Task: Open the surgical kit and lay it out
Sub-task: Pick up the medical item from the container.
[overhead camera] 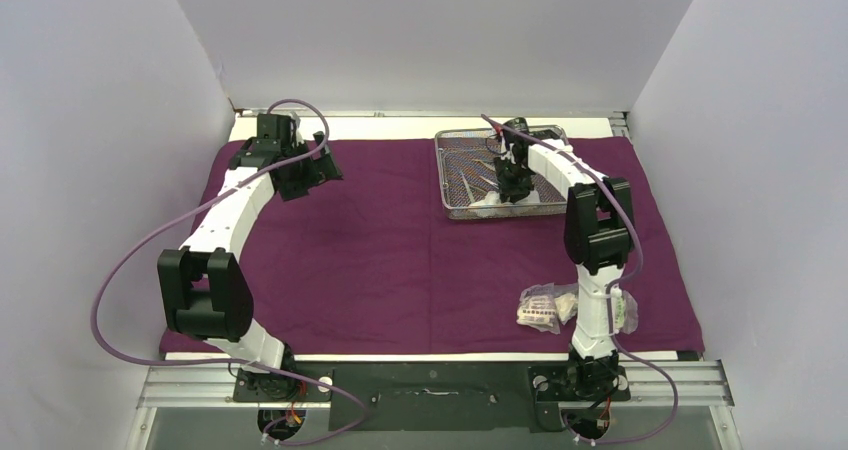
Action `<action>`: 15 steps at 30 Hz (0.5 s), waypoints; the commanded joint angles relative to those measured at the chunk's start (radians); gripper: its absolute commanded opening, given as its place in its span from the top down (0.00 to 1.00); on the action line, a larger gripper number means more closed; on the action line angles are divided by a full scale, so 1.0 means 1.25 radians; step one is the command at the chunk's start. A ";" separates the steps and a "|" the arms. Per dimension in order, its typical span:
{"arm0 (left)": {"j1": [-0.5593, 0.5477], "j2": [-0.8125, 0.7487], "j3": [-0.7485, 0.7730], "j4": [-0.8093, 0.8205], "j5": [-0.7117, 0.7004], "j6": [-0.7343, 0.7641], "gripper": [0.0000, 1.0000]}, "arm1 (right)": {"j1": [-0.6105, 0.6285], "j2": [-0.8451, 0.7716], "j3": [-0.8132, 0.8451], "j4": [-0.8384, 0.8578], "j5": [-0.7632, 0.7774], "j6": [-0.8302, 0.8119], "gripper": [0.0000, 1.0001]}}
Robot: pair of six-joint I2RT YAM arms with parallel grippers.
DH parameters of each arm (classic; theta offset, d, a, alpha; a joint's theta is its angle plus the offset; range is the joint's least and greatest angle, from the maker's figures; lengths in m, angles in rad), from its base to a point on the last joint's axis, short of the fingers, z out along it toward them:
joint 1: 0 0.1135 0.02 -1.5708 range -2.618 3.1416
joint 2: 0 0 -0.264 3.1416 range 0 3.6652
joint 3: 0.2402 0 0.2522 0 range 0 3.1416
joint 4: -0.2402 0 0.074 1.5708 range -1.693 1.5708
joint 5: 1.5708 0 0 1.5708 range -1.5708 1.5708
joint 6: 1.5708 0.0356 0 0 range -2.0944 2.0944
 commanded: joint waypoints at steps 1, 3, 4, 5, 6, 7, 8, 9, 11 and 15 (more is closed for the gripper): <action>0.007 0.003 0.036 0.004 -0.005 0.000 0.04 | 0.003 -0.010 0.026 -0.001 0.032 0.002 0.85; 0.008 0.003 0.034 0.004 -0.003 0.000 0.04 | 0.003 -0.024 0.028 0.003 0.040 0.008 0.93; 0.008 0.002 0.034 0.005 -0.002 -0.001 0.04 | 0.003 -0.034 0.028 0.008 0.043 0.010 0.94; 0.007 0.001 0.034 0.006 -0.001 -0.002 0.04 | 0.003 -0.043 0.029 0.013 0.046 0.012 0.95; 0.007 0.001 0.033 0.006 0.002 -0.002 0.04 | 0.003 -0.054 0.029 0.017 0.049 0.015 0.95; 0.007 0.000 0.034 0.007 0.002 -0.003 0.04 | 0.003 -0.064 0.031 0.021 0.051 0.018 0.95; 0.007 0.000 0.033 0.008 0.003 -0.003 0.04 | 0.003 -0.072 0.032 0.026 0.054 0.021 0.95; 0.007 -0.001 0.031 0.008 0.003 -0.004 0.04 | 0.003 -0.080 0.034 0.028 0.057 0.026 0.95; 0.008 -0.003 0.030 0.009 0.005 -0.004 0.04 | 0.003 -0.098 0.038 0.037 0.064 0.038 0.95; 0.007 -0.005 0.024 0.012 0.008 -0.004 0.04 | 0.001 -0.138 0.033 0.071 0.072 0.065 0.95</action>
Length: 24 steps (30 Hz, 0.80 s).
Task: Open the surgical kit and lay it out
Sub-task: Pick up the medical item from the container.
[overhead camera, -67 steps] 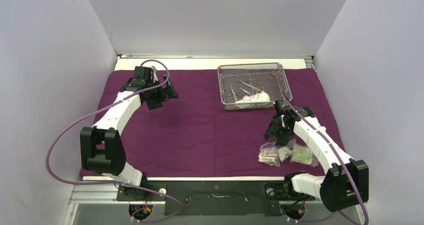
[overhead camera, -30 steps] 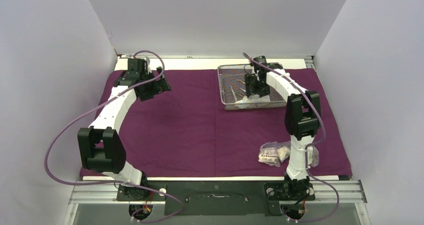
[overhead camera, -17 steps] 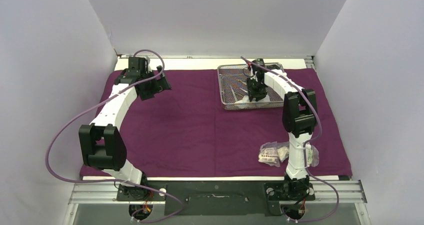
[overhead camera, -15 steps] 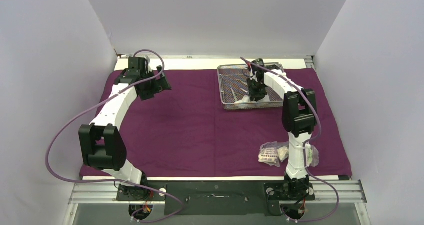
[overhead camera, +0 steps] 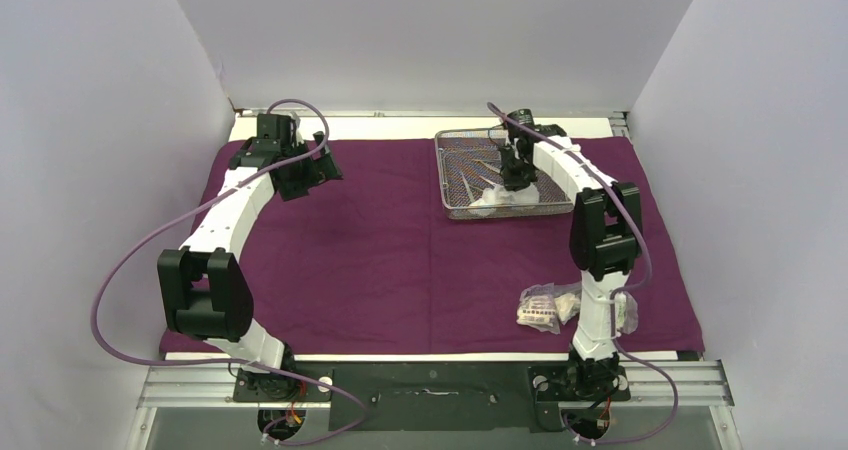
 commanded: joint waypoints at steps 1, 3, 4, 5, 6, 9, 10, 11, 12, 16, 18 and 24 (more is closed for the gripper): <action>0.007 -0.006 0.023 0.013 0.009 -0.002 0.04 | 0.001 -0.112 0.030 0.065 0.032 0.045 0.95; 0.007 -0.008 0.020 0.014 0.009 -0.002 0.04 | 0.002 -0.126 0.031 0.079 0.025 0.058 0.95; 0.007 -0.009 0.019 0.015 0.010 -0.002 0.04 | 0.002 -0.132 0.035 0.081 0.021 0.065 0.95; 0.007 -0.009 0.017 0.016 0.010 -0.003 0.04 | 0.002 -0.138 0.038 0.083 0.015 0.071 0.95; 0.007 -0.010 0.015 0.017 0.010 -0.003 0.04 | 0.002 -0.143 0.042 0.085 0.005 0.074 0.95; 0.007 -0.013 0.013 0.019 0.014 -0.003 0.04 | 0.002 -0.164 0.051 0.089 -0.039 0.083 0.95; 0.008 -0.013 0.011 0.020 0.015 -0.004 0.04 | 0.002 -0.172 0.051 0.089 -0.062 0.086 0.95; 0.007 -0.013 0.010 0.021 0.017 -0.003 0.04 | 0.002 -0.179 0.047 0.091 -0.078 0.090 0.95; 0.007 -0.013 0.009 0.021 0.020 -0.004 0.04 | 0.000 -0.185 0.042 0.093 -0.092 0.098 0.95; 0.007 -0.014 0.002 0.027 0.038 -0.006 0.04 | 0.002 -0.215 0.000 0.119 -0.154 0.132 0.95; 0.008 -0.018 -0.003 0.029 0.042 -0.006 0.04 | 0.004 -0.238 -0.031 0.140 -0.195 0.148 0.95; 0.007 -0.030 -0.020 0.030 0.052 -0.008 0.04 | 0.018 -0.342 -0.141 0.155 -0.292 0.200 0.95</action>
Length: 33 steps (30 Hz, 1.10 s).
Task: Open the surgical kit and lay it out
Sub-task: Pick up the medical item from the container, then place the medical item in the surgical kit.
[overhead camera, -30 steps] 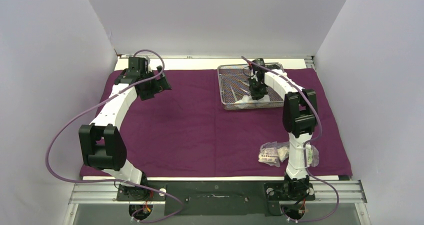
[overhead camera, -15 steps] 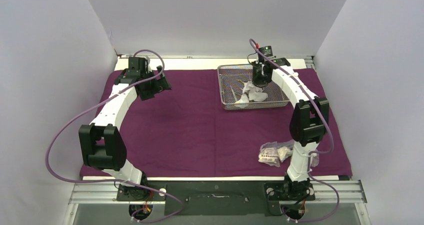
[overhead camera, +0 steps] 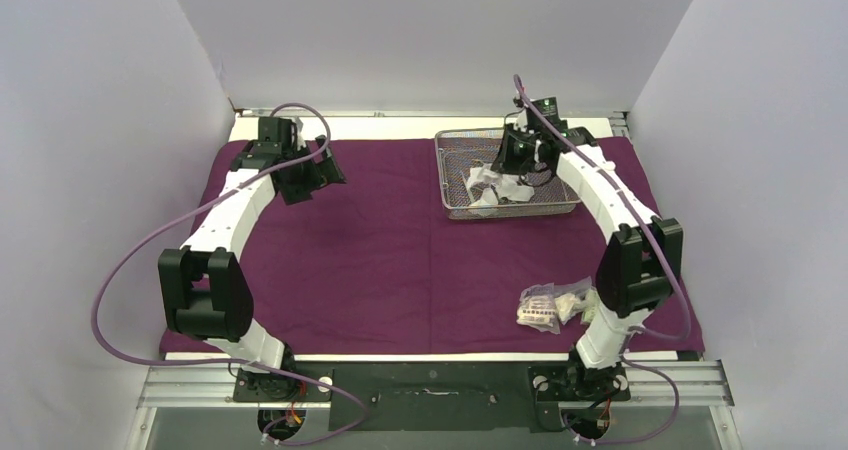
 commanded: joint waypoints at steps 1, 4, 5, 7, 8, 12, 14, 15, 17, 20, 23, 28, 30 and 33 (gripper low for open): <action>0.008 -0.031 -0.011 0.029 0.027 -0.010 0.04 | 0.024 -0.127 -0.079 0.040 -0.108 0.064 0.95; 0.006 -0.033 -0.024 0.043 0.044 -0.030 0.04 | 0.064 -0.199 -0.157 0.036 -0.136 0.093 0.95; 0.006 -0.034 -0.031 0.048 0.051 -0.035 0.04 | 0.086 -0.225 -0.184 0.031 -0.131 0.102 0.95; 0.005 -0.038 -0.045 0.061 0.061 -0.044 0.04 | 0.137 -0.278 -0.238 0.033 -0.101 0.121 0.95; 0.005 -0.041 -0.054 0.066 0.065 -0.047 0.04 | 0.170 -0.303 -0.266 0.039 -0.074 0.131 0.95; 0.005 -0.056 -0.081 0.072 0.070 -0.051 0.04 | 0.307 -0.369 -0.367 0.056 0.065 0.180 0.95; 0.004 -0.067 -0.097 0.082 0.072 -0.055 0.04 | 0.364 -0.387 -0.412 0.075 0.127 0.209 0.95; 0.004 -0.074 -0.106 0.084 0.071 -0.057 0.04 | 0.391 -0.394 -0.435 0.085 0.151 0.223 0.95; 0.004 -0.085 -0.119 0.088 0.075 -0.062 0.04 | 0.440 -0.399 -0.472 0.102 0.197 0.250 0.95; 0.003 -0.103 -0.137 0.090 0.078 -0.065 0.04 | 0.501 -0.387 -0.507 0.091 0.272 0.287 0.95; 0.000 -0.120 -0.153 0.091 0.078 -0.066 0.04 | 0.528 -0.380 -0.542 0.080 0.318 0.327 0.95; -0.001 -0.145 -0.173 0.091 0.076 -0.065 0.04 | 0.531 -0.388 -0.601 0.061 0.367 0.360 0.95; -0.001 -0.151 -0.179 0.092 0.074 -0.065 0.04 | 0.532 -0.392 -0.618 0.048 0.381 0.363 0.95; -0.001 -0.154 -0.182 0.093 0.073 -0.066 0.04 | 0.532 -0.392 -0.644 0.043 0.381 0.359 0.95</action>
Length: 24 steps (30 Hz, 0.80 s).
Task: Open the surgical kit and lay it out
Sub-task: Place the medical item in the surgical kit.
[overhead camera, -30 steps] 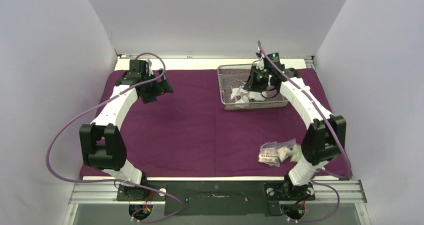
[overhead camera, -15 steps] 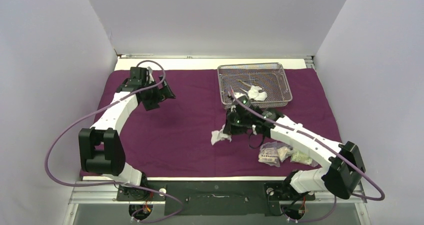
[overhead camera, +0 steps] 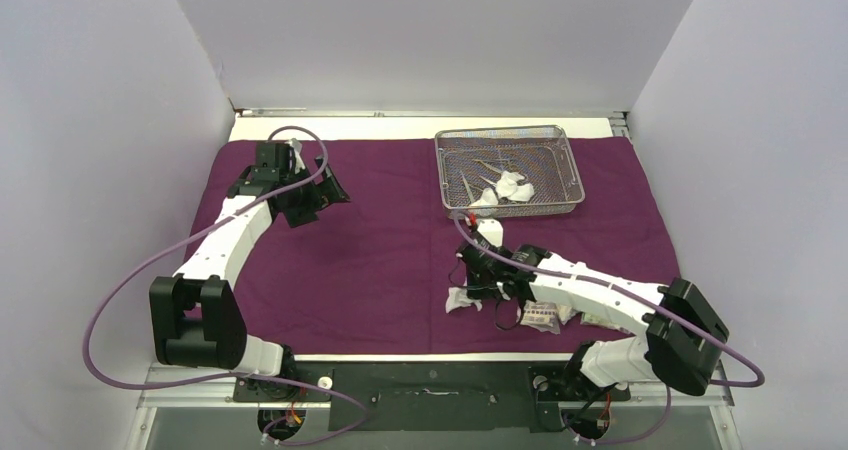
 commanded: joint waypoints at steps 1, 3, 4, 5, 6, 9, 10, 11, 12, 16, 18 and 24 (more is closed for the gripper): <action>-0.001 -0.030 -0.001 0.038 0.011 -0.003 0.04 | 0.005 -0.015 -0.030 -0.003 0.051 0.018 0.95; -0.001 -0.030 0.001 0.037 0.009 -0.003 0.04 | 0.004 -0.010 -0.046 0.008 0.034 0.011 0.95; -0.001 -0.029 0.003 0.036 0.007 -0.003 0.04 | 0.005 -0.007 -0.052 0.016 0.021 0.008 0.95; -0.001 -0.030 0.005 0.035 0.005 -0.002 0.04 | 0.004 0.000 -0.056 0.023 0.008 0.001 0.94; -0.001 -0.030 0.006 0.034 0.005 -0.001 0.04 | 0.004 0.008 -0.055 0.024 0.000 -0.002 0.92; -0.001 -0.028 0.011 0.030 -0.001 0.001 0.04 | 0.004 0.028 -0.041 0.012 -0.006 -0.008 0.84; -0.001 -0.027 0.012 0.029 -0.003 0.001 0.04 | 0.005 0.030 -0.032 0.005 -0.001 -0.009 0.80; -0.001 -0.027 0.014 0.027 -0.004 0.002 0.04 | 0.005 0.030 -0.023 -0.003 0.005 -0.012 0.77; -0.001 -0.026 0.014 0.025 -0.004 0.002 0.04 | 0.004 0.031 -0.010 -0.013 0.008 -0.015 0.75; -0.001 -0.026 0.017 0.021 -0.007 0.006 0.04 | 0.003 0.023 0.050 -0.066 0.034 -0.023 0.66; -0.001 -0.024 0.018 0.018 -0.010 0.007 0.04 | 0.002 0.018 0.093 -0.100 0.048 -0.028 0.65; -0.001 -0.024 0.025 0.014 -0.015 0.009 0.04 | -0.043 -0.010 0.215 -0.153 0.076 -0.064 0.57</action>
